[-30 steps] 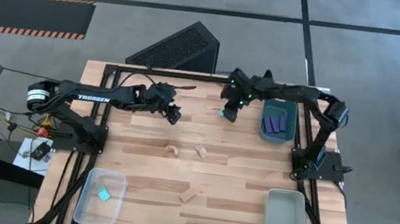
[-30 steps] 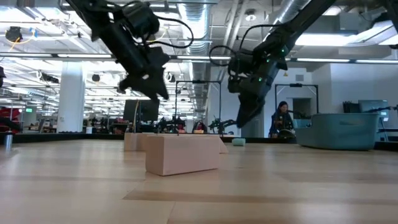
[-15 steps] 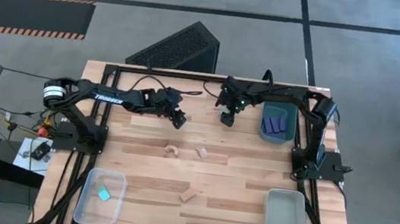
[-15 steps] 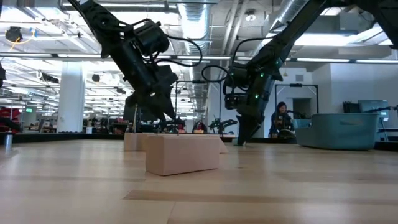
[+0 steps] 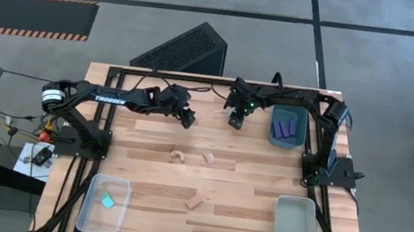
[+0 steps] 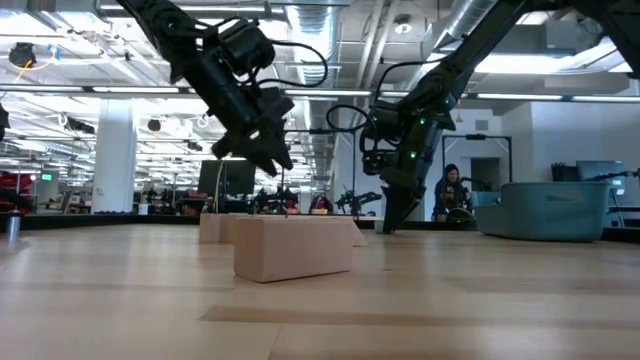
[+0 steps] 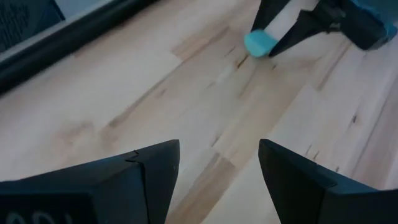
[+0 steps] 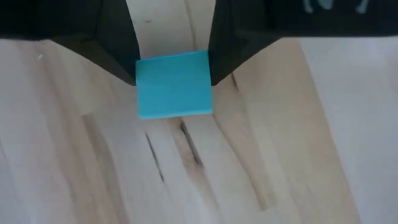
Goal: Sort & place blocks by color
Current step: Put the light blue block into the transparent bin
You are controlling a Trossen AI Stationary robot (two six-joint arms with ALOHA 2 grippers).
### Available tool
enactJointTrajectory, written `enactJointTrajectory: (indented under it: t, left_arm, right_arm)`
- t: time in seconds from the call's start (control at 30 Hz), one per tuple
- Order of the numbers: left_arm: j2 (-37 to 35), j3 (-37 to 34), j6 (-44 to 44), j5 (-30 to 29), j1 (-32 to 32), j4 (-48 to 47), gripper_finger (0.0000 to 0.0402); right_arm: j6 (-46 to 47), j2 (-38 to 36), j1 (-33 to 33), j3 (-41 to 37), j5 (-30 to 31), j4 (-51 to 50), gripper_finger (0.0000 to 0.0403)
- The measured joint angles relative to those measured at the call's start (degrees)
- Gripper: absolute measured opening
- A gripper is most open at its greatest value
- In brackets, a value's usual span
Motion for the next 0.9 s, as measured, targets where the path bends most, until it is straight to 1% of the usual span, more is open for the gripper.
enactJointTrajectory:
  t: [0.1, 0.17, 0.4, 0.5, 0.63, 0.83, 0.9]
  left_arm:
    - [0.0, 1.8, 1.72, 0.04, 0.13, -1.45, 0.0206]
    - [-0.02, 3.51, 1.95, 0.01, 0.13, -3.77, 0.0206]
    - [-0.02, 7.96, 3.1, -0.41, 0.13, -12.45, 0.0206]
    - [-0.02, 9.61, 2.52, -1.21, 0.13, -16.0, 0.0206]
    - [-0.02, 12.78, 1.1, -1.01, 0.1, -21.63, 0.0206]
    - [-0.02, 16.31, 0.9, -2.64, -1.09, -27.91, 0.0206]
    - [-0.02, 16.84, 0.09, -3.43, -1.6, -28.74, 0.0206]
  right_arm:
    - [-0.01, -0.01, 0.27, 0.0, -0.03, 0.08, 0.0167]
    - [-0.05, -0.01, 0.27, -0.04, -0.25, 0.32, 0.0173]
    - [-0.66, 0.15, 0.27, -0.14, -0.77, 1.53, 0.0246]
    - [-1.08, 0.21, 0.32, -0.15, -1.09, 2.14, 0.0257]
    - [-3.23, 0.24, 0.49, -0.15, -1.11, 2.55, 0.0247]
    - [-3.89, 0.25, 0.38, -0.11, -1.14, 2.65, 0.0209]
    - [-3.87, 0.21, 0.38, -0.1, -1.17, 2.59, 0.0195]
